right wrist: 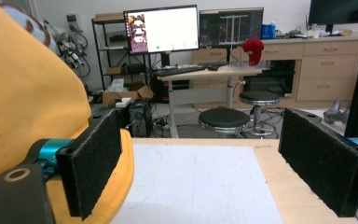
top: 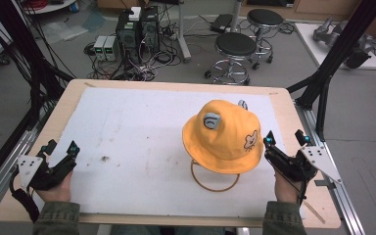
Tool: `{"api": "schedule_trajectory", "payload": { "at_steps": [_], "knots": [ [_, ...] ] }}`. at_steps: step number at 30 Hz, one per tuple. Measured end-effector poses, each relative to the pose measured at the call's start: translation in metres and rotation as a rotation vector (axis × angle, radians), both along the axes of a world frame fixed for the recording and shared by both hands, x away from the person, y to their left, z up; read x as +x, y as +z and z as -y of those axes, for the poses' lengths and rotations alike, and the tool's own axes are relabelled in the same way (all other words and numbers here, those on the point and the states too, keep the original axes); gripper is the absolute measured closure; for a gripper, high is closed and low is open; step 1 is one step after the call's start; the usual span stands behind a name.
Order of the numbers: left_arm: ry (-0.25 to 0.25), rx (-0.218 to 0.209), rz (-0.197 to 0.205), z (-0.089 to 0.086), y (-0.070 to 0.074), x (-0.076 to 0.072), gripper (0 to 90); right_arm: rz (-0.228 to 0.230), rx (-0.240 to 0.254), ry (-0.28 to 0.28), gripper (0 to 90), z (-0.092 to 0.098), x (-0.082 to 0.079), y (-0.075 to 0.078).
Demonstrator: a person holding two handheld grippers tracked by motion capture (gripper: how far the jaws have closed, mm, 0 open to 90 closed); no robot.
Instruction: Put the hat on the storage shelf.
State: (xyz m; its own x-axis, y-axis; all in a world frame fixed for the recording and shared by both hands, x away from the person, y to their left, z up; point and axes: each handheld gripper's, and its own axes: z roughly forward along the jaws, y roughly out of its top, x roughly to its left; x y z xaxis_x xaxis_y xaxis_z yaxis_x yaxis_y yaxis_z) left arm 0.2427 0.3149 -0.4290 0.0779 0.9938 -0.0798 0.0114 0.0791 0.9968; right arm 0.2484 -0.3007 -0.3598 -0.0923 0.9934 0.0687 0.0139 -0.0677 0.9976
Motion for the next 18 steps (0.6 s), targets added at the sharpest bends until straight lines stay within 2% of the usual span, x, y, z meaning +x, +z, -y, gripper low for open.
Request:
{"api": "schedule_trajectory", "payload": {
  "at_steps": [8, 15, 18],
  "knots": [
    [-0.002, -0.004, -0.004, 0.0, 0.0, 0.0, 32.4, -0.043, 0.0, -0.013, 12.1, -0.001, 0.005, -0.014],
    [-0.001, -0.012, -0.005, -0.001, -0.001, 0.0, 32.4, -0.034, 0.011, -0.018, 12.1, -0.001, 0.005, -0.022],
    [-0.003, -0.019, -0.009, -0.001, -0.002, 0.001, 32.4, -0.043, 0.018, -0.023, 12.1, -0.001, 0.005, -0.026]
  ]
}}
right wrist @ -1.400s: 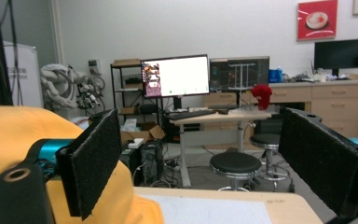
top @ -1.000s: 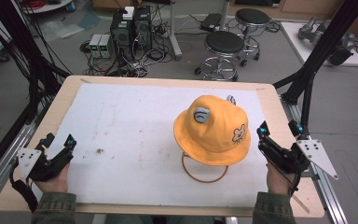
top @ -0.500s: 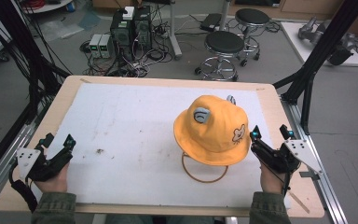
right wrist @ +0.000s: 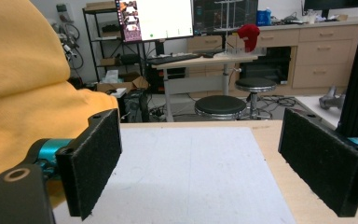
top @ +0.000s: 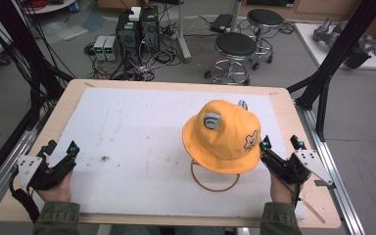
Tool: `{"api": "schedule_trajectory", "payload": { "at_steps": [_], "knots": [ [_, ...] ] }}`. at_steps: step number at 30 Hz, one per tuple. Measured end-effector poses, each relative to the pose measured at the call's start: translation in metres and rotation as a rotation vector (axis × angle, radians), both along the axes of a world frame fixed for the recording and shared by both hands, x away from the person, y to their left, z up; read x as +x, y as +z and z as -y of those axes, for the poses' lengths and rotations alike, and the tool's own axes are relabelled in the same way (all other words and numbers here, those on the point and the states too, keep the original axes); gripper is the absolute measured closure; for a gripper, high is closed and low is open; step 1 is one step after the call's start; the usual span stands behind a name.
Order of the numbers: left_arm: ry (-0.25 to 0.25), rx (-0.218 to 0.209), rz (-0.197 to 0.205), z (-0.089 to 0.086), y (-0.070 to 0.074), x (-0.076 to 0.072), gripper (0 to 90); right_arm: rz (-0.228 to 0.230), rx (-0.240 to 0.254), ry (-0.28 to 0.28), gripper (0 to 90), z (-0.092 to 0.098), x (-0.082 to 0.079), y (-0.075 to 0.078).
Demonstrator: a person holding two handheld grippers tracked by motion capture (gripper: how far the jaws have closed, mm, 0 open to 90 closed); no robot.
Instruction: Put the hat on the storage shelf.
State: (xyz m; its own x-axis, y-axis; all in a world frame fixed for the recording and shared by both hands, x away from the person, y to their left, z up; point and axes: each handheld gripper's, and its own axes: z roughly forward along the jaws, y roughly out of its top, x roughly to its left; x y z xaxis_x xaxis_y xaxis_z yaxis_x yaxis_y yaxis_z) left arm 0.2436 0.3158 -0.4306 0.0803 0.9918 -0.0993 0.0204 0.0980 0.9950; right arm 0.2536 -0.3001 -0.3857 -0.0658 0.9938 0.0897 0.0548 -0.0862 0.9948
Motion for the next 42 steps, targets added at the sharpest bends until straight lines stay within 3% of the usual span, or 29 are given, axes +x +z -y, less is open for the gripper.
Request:
{"api": "schedule_trajectory", "payload": {
  "at_steps": [3, 10, 17, 42],
  "knots": [
    [0.001, -0.021, -0.01, -0.001, -0.002, 0.001, 32.4, -0.006, 0.012, -0.008, 12.1, 0.001, 0.001, -0.004],
    [0.002, -0.022, -0.009, -0.001, -0.002, 0.001, 32.4, -0.005, 0.003, -0.039, 12.2, 0.005, -0.001, -0.008],
    [-0.002, -0.02, -0.009, 0.0, -0.002, 0.001, 32.4, -0.059, -0.041, -0.056, 12.2, 0.007, 0.002, -0.02],
    [-0.003, -0.015, -0.006, 0.001, -0.002, 0.001, 32.4, -0.066, -0.024, -0.048, 12.2, 0.008, 0.003, -0.021]
  ]
}}
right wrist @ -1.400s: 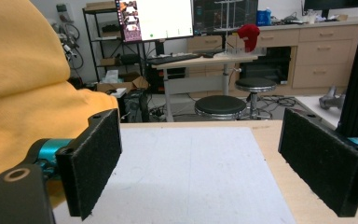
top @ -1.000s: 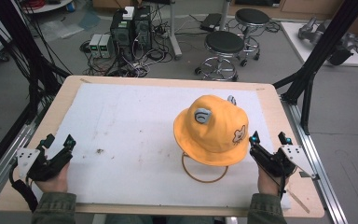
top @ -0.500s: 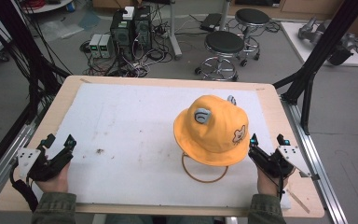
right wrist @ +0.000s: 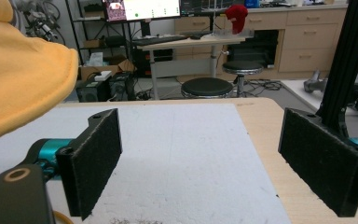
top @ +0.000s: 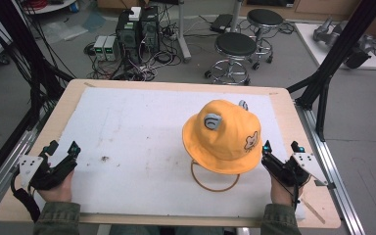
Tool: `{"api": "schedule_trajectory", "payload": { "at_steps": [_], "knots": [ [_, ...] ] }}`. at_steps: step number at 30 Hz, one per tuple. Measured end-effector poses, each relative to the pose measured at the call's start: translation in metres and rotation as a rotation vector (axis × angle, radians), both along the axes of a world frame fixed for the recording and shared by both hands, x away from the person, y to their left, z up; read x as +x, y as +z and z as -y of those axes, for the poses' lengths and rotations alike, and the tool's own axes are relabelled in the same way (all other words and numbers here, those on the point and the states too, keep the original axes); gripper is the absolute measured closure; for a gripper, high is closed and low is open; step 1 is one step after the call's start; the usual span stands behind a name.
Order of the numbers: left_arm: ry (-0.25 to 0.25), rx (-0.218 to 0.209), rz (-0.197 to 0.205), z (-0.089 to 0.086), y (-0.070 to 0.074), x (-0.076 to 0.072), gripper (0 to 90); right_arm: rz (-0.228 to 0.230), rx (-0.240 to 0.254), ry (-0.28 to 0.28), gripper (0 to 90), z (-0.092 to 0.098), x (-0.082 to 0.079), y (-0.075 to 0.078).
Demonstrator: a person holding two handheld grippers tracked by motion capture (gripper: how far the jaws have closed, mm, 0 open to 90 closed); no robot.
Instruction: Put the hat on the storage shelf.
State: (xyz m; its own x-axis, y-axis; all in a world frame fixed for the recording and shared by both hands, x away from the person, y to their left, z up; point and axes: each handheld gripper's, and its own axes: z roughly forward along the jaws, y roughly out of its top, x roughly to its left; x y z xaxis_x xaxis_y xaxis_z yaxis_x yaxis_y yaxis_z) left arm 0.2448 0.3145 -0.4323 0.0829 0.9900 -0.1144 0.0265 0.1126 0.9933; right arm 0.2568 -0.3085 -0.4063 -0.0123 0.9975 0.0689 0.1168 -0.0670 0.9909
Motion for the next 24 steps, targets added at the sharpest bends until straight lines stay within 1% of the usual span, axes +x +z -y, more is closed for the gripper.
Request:
{"api": "schedule_trajectory", "payload": {
  "at_steps": [24],
  "knots": [
    [0.001, 0.005, -0.008, -0.0011, -0.001, 0.0017, 32.4, -0.024, 0.013, 0.004, 12.1, 0.0011, 0.0031, -0.0033]
  ]
}}
